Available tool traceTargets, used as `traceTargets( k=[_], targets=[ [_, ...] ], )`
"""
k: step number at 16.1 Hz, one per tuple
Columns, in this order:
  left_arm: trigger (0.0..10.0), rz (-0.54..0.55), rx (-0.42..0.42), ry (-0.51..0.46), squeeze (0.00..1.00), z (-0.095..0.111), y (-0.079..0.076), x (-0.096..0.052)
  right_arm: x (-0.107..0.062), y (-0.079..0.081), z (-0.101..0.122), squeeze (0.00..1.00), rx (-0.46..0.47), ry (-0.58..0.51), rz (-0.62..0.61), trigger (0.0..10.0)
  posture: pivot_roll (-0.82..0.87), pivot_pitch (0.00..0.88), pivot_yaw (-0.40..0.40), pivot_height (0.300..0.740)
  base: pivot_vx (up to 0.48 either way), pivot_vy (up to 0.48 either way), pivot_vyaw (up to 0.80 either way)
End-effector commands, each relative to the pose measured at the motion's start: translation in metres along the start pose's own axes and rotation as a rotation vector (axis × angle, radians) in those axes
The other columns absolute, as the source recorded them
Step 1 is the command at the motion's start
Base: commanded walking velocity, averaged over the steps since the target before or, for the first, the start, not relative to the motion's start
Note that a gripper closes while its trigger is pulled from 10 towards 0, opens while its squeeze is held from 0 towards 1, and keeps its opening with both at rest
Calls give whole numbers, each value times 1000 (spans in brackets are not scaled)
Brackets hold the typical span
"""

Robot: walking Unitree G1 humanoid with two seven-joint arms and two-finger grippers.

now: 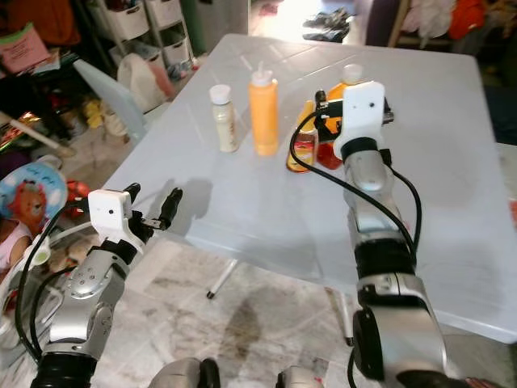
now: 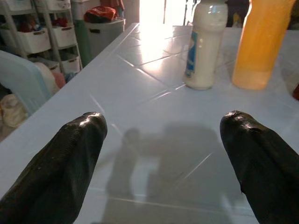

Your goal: Restocking fridge

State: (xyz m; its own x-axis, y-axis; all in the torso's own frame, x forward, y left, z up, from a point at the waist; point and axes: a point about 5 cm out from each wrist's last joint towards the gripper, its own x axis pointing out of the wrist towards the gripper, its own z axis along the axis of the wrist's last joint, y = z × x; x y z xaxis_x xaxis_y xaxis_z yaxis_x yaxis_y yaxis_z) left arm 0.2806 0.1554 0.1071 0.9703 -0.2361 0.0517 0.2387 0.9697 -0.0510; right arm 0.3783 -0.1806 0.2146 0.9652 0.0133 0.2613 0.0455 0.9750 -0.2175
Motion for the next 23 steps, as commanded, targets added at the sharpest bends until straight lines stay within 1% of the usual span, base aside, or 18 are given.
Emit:
traceTargets(
  k=[1,6,11,12,16,17,20,21,22,23],
  targets=[
    [10000,1,17,6,0,2,5,-4,5,5,6,0,8,-17,6,10000,29,107,84,740,0,0,0],
    [10000,-5,28,20,0,4,6,-6,15,3,13,0,11,-38,-16,10000,35,112,90,740,0,0,0],
    [10000,-7,30,27,0,4,6,-6,16,-1,17,0,-3,-61,-45,10000,36,113,87,740,0,0,0],
    [10000,-8,30,29,0,4,5,-6,17,-4,18,0,-18,-67,-59,10000,35,112,87,740,0,0,0],
    [10000,-11,32,34,0,4,5,-5,21,-12,20,0,-20,-60,-87,10000,33,111,87,740,0,0,0],
    [10000,-12,34,35,0,4,5,-5,23,-15,20,0,23,-45,-106,10000,33,110,86,740,0,0,0],
    [10000,-14,41,39,0,3,5,-4,31,-26,24,0,-2,-30,-127,10000,35,105,86,740,0,0,0],
    [10000,-14,43,41,0,3,5,-4,32,-28,25,0,-6,-26,-129,7294,35,104,86,740,0,0,0],
    [10000,-15,44,42,0,3,5,-3,33,-30,25,0,-6,-21,-130,2706,35,102,86,740,0,0,0],
    [10000,-16,46,43,0,3,5,-3,34,-32,25,0,-13,-21,-131,0,35,100,86,740,0,0,0]
  ],
)
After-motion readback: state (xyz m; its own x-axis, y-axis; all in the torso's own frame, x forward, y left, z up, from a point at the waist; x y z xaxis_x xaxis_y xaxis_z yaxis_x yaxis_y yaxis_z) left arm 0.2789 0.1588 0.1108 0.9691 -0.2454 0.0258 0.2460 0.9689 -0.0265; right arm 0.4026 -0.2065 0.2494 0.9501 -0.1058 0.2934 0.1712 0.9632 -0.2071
